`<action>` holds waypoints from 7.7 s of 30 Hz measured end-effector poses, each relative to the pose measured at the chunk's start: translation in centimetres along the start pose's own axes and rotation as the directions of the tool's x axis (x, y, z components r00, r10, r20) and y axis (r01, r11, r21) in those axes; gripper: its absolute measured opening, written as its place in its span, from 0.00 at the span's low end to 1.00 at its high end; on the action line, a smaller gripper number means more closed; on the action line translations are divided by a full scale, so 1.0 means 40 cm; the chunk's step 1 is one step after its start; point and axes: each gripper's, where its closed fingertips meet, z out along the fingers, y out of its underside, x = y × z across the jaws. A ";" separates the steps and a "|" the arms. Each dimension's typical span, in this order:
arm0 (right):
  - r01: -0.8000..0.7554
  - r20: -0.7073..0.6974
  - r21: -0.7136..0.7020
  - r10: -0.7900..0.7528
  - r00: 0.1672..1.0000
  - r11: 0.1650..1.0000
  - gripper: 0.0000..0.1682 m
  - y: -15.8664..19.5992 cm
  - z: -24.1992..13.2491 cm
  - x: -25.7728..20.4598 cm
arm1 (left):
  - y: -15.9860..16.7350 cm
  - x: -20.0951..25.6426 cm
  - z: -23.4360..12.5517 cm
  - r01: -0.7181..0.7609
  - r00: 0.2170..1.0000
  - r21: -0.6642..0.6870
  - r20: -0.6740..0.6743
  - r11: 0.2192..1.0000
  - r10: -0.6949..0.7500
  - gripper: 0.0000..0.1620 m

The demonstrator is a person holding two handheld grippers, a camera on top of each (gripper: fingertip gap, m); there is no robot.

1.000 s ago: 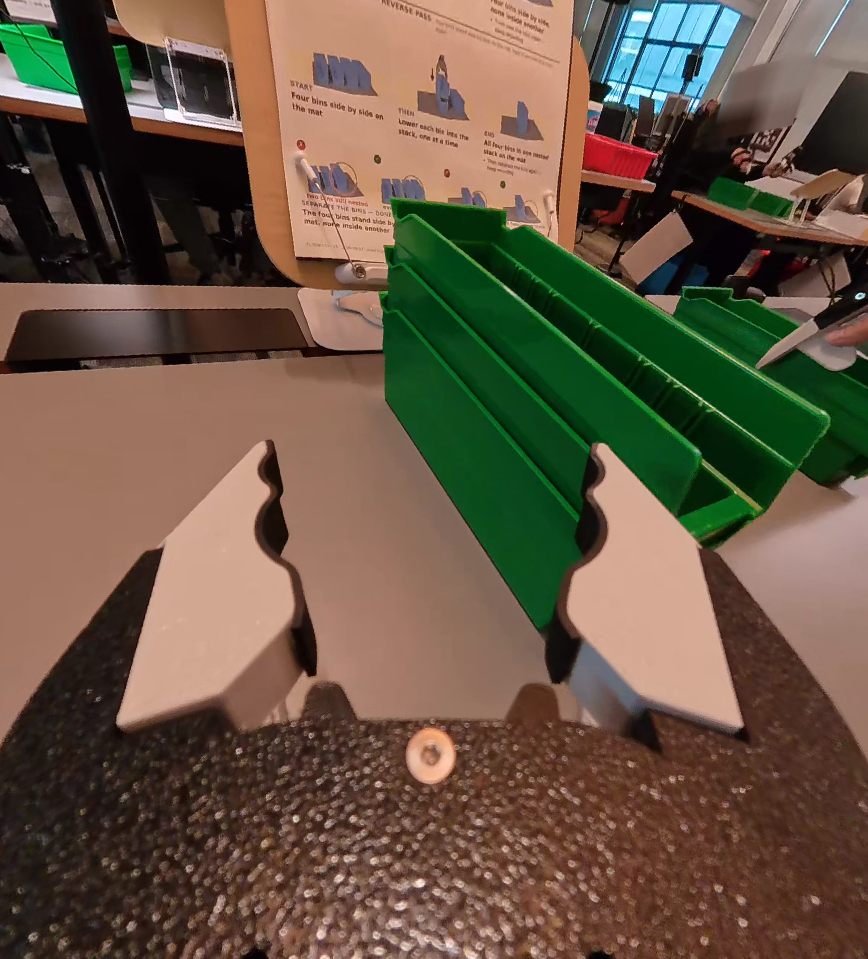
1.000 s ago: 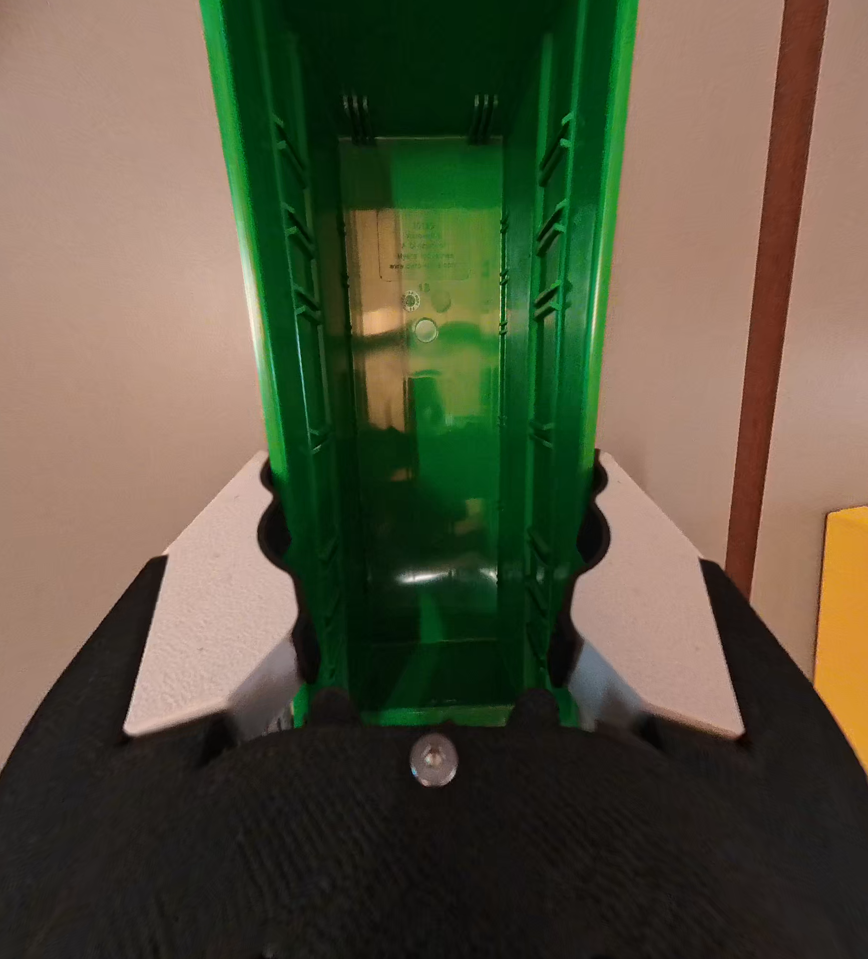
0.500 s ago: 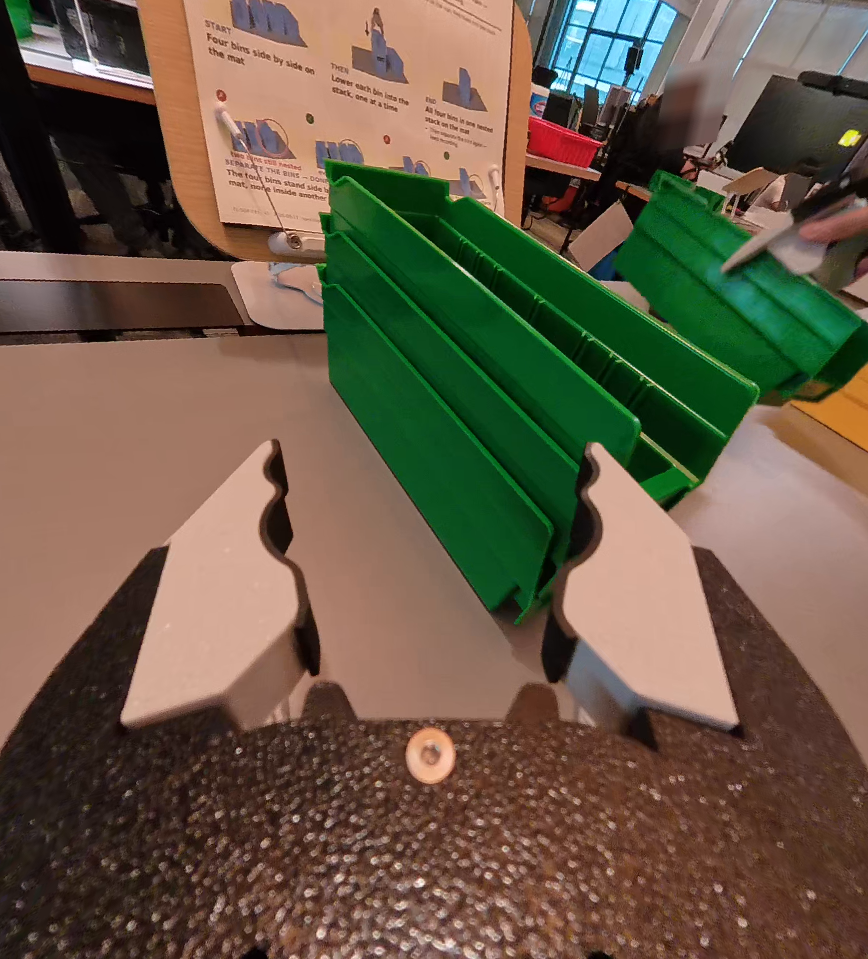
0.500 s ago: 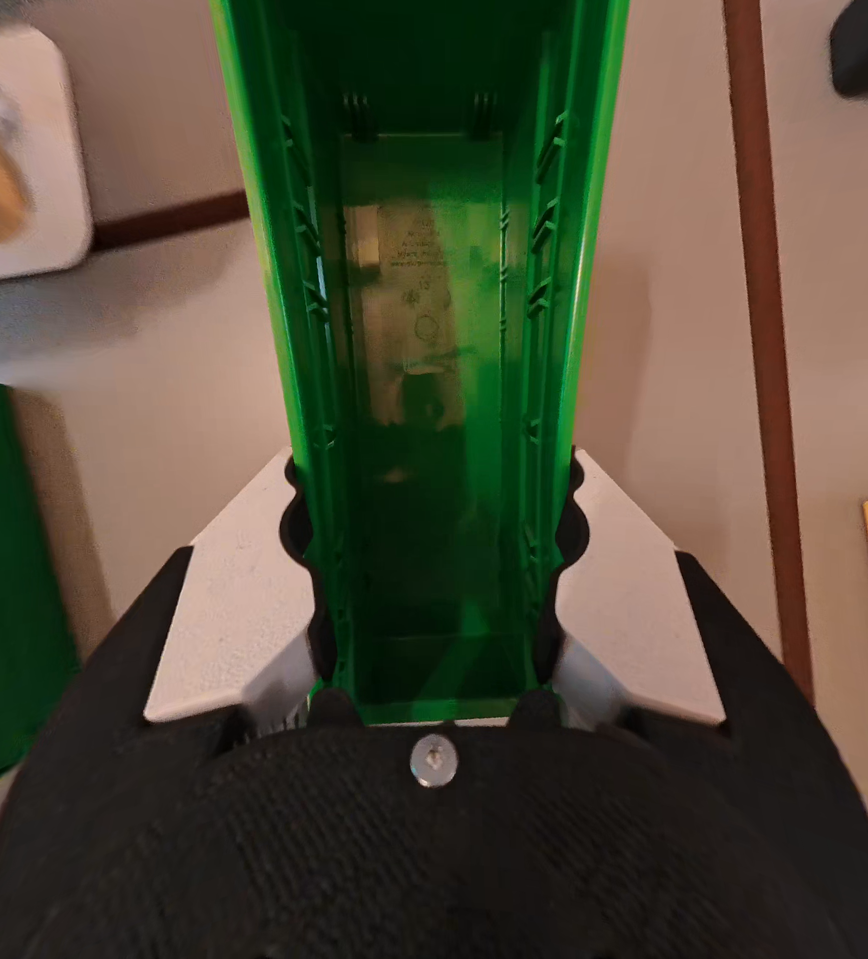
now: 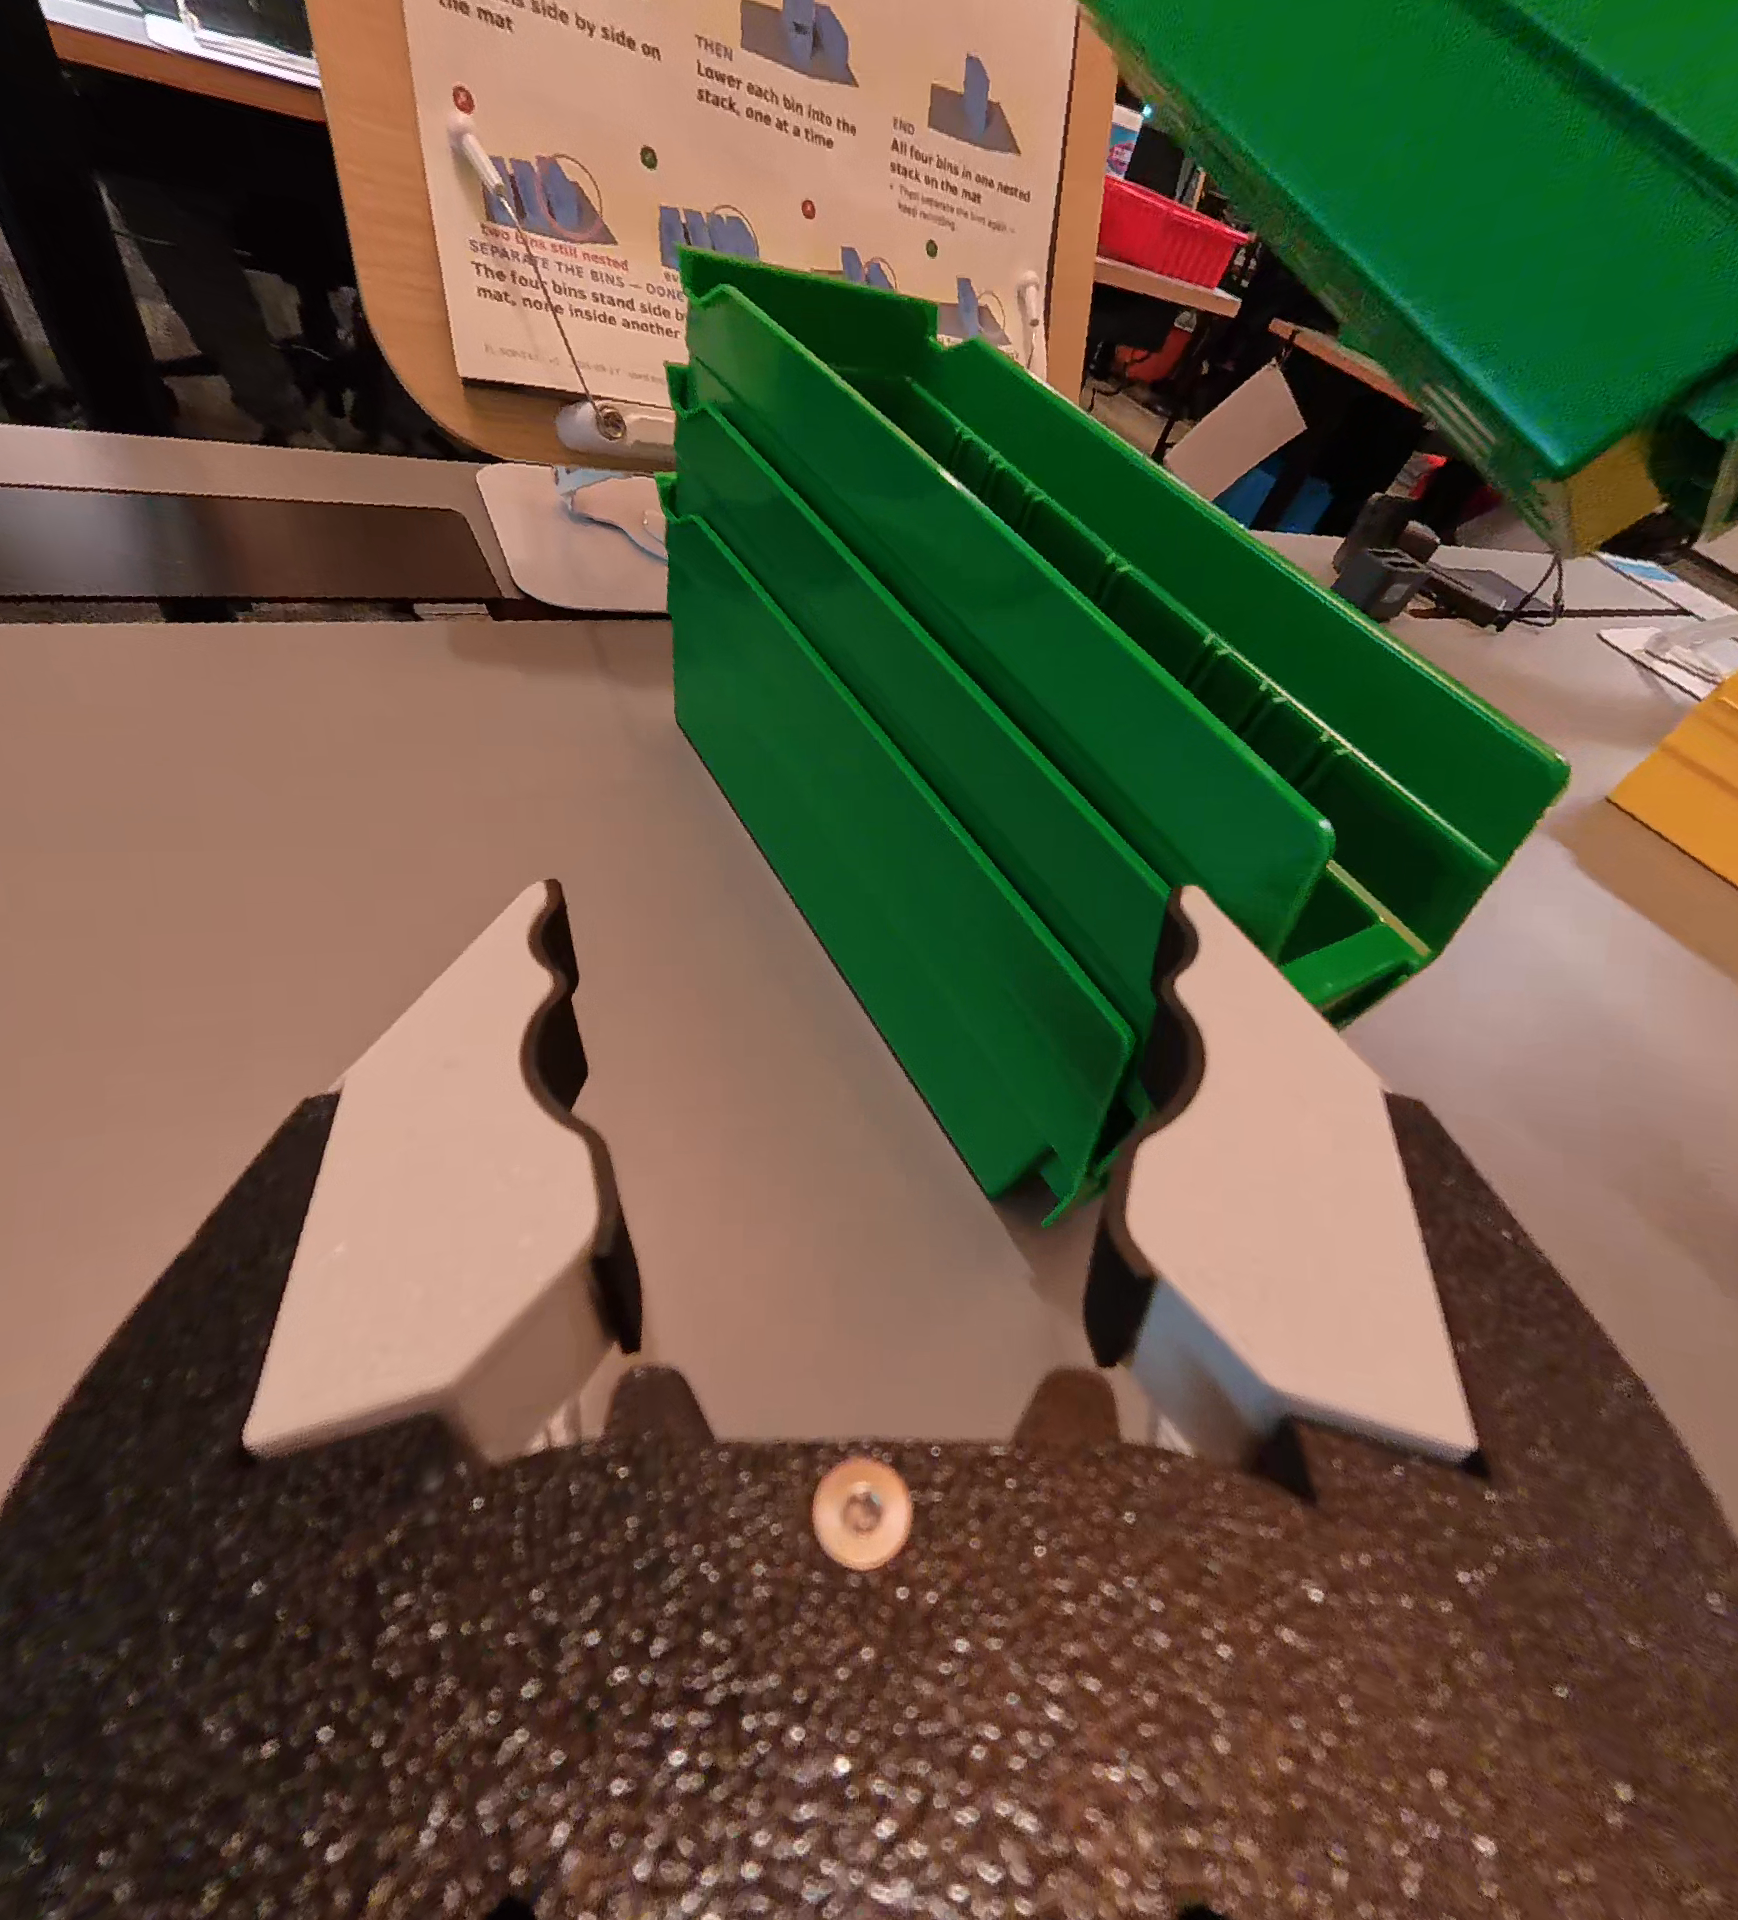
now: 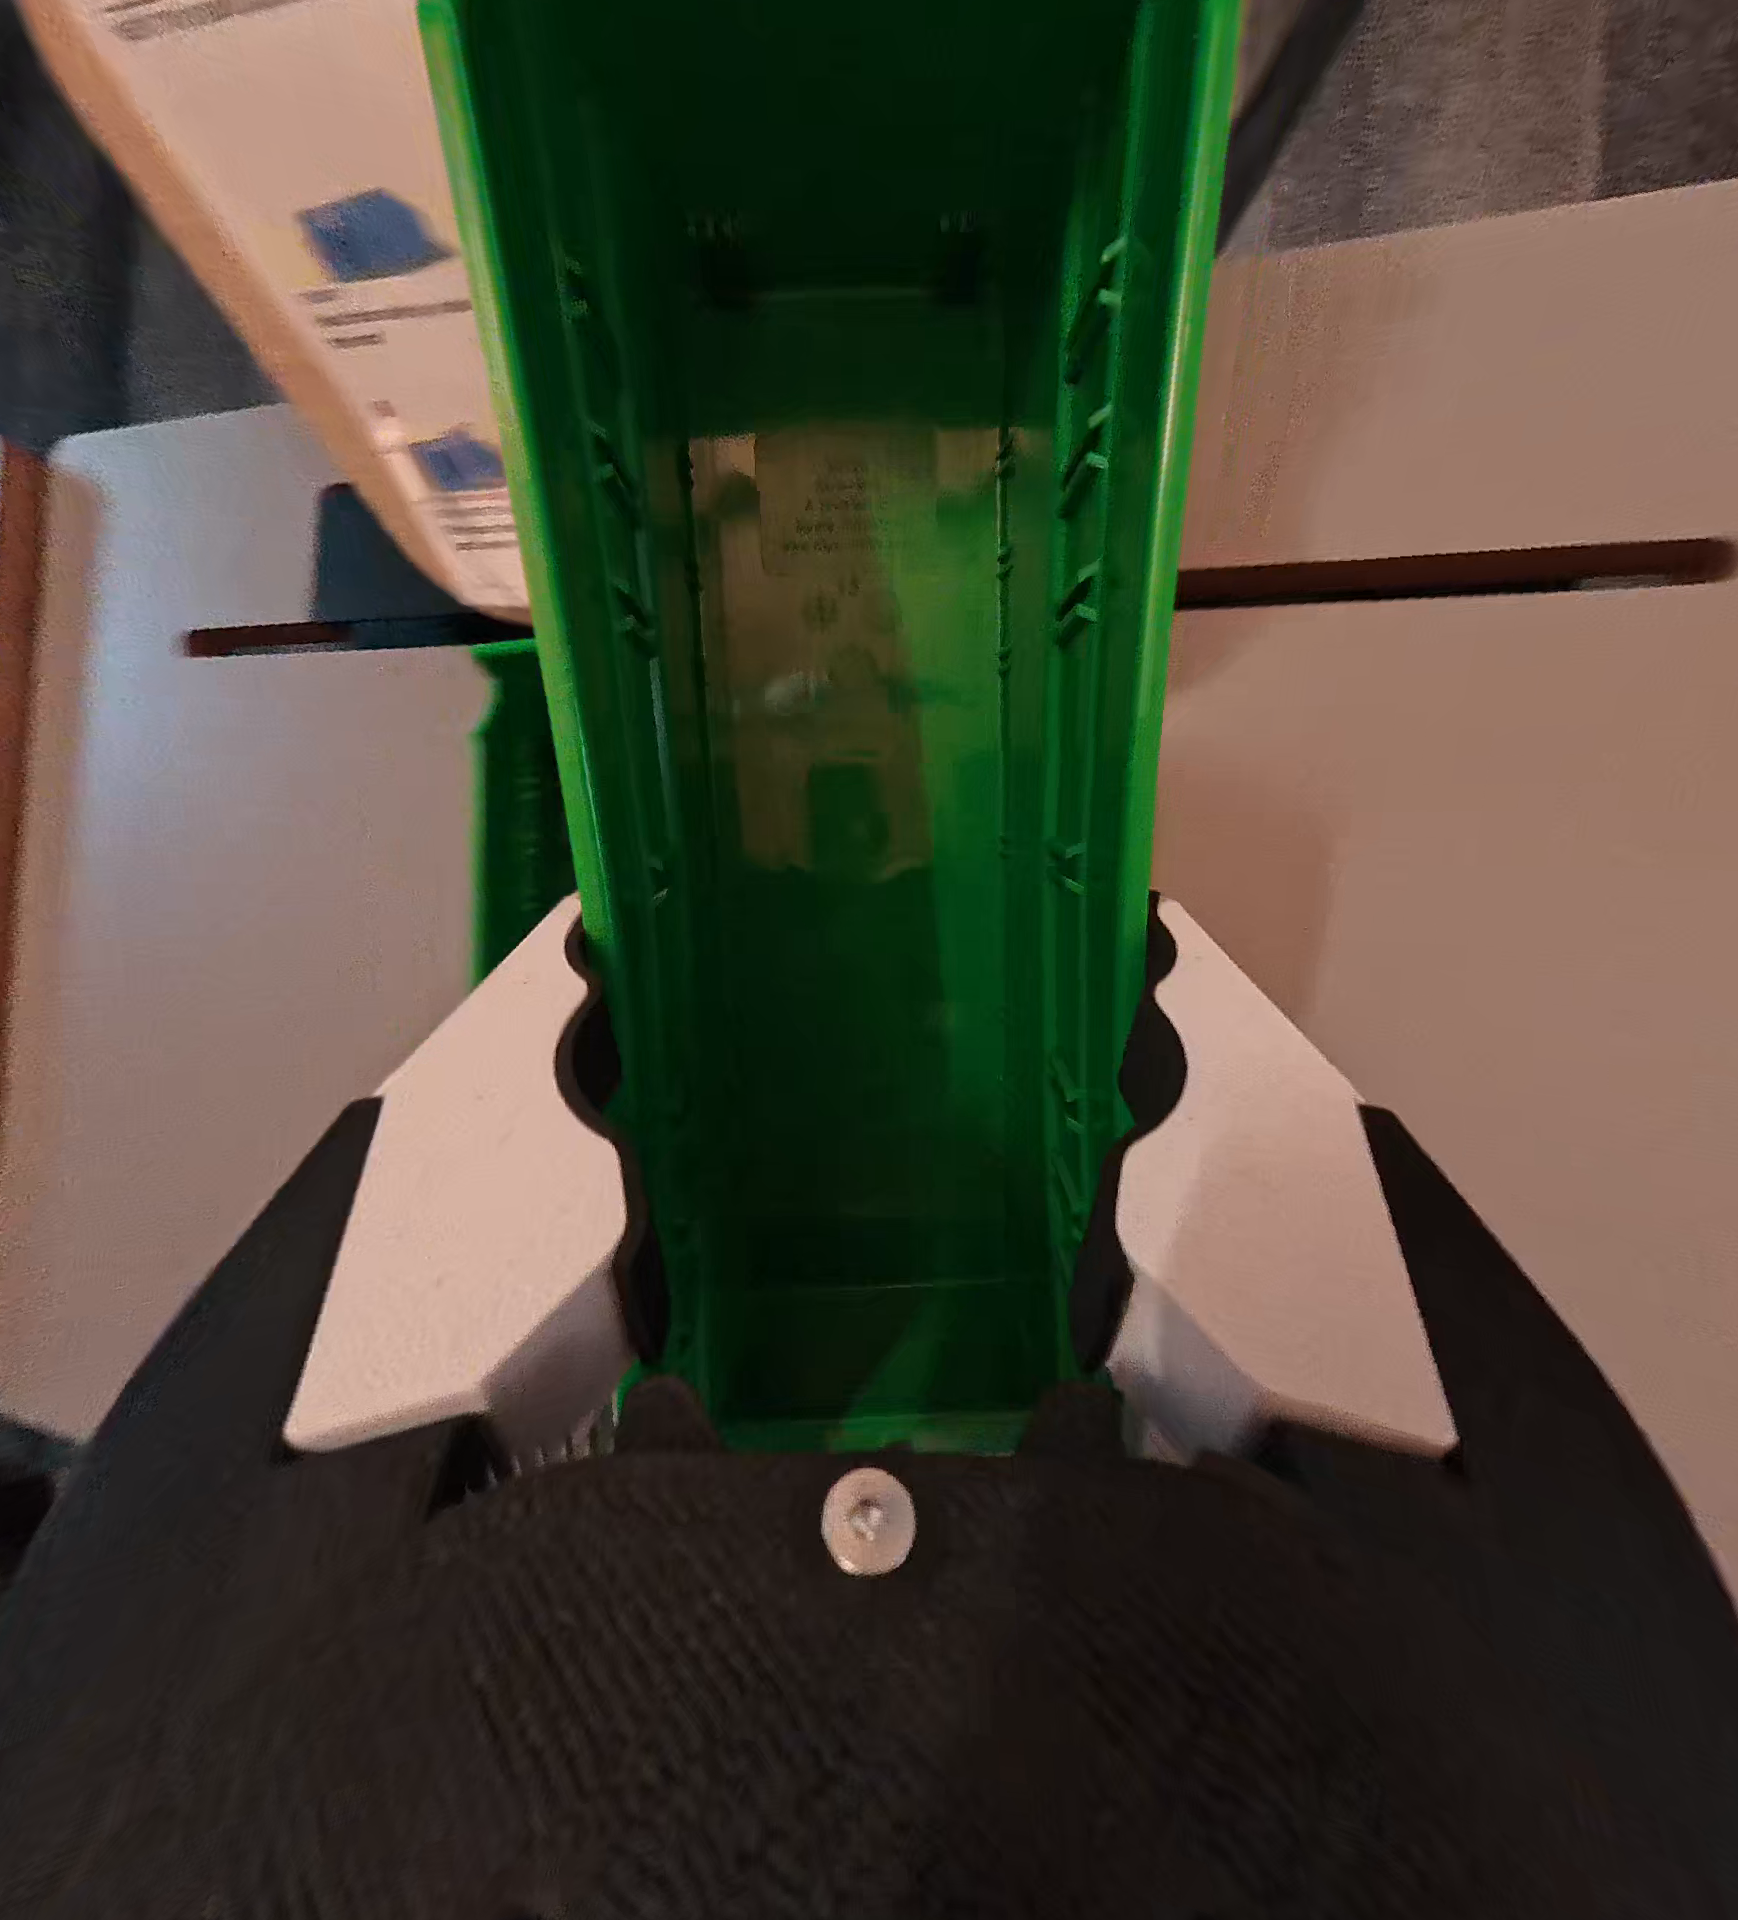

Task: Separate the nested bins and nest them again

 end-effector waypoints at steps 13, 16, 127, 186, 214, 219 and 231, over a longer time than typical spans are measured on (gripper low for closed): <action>-0.043 0.009 0.034 0.042 0.999 0.999 0.59 0.086 0.072 -0.287 | -0.080 -0.014 -0.083 0.037 0.999 0.118 -0.015 0.992 -0.035 0.67; -0.011 -0.015 0.036 0.011 1.000 0.999 0.59 0.106 0.089 -0.315 | -0.093 -0.015 -0.094 0.063 0.998 0.141 -0.037 0.988 -0.059 0.67; 0.300 -0.063 0.818 -0.442 0.895 0.491 0.70 0.480 0.002 0.233 | -0.127 0.036 -0.088 0.013 0.999 -0.108 0.035 0.994 -0.009 0.70; 0.153 0.131 0.744 -0.367 0.921 0.651 0.72 0.534 0.074 0.288 | -0.219 0.117 0.310 0.053 0.887 -0.739 0.344 0.671 0.309 0.78; 0.134 0.175 0.708 -0.355 0.918 0.694 0.71 0.545 0.095 0.289 | -0.134 0.096 0.322 0.155 0.868 -0.826 0.376 0.542 0.325 0.70; 0.123 0.182 0.710 -0.350 0.919 0.694 0.70 0.542 0.089 0.293 | -0.133 0.101 0.317 0.161 0.872 -0.840 0.367 0.518 0.323 0.70; 0.129 0.174 0.708 -0.348 0.921 0.695 0.68 0.540 0.087 0.299 | -0.136 0.112 0.307 0.156 0.888 -0.863 0.336 0.481 0.315 0.69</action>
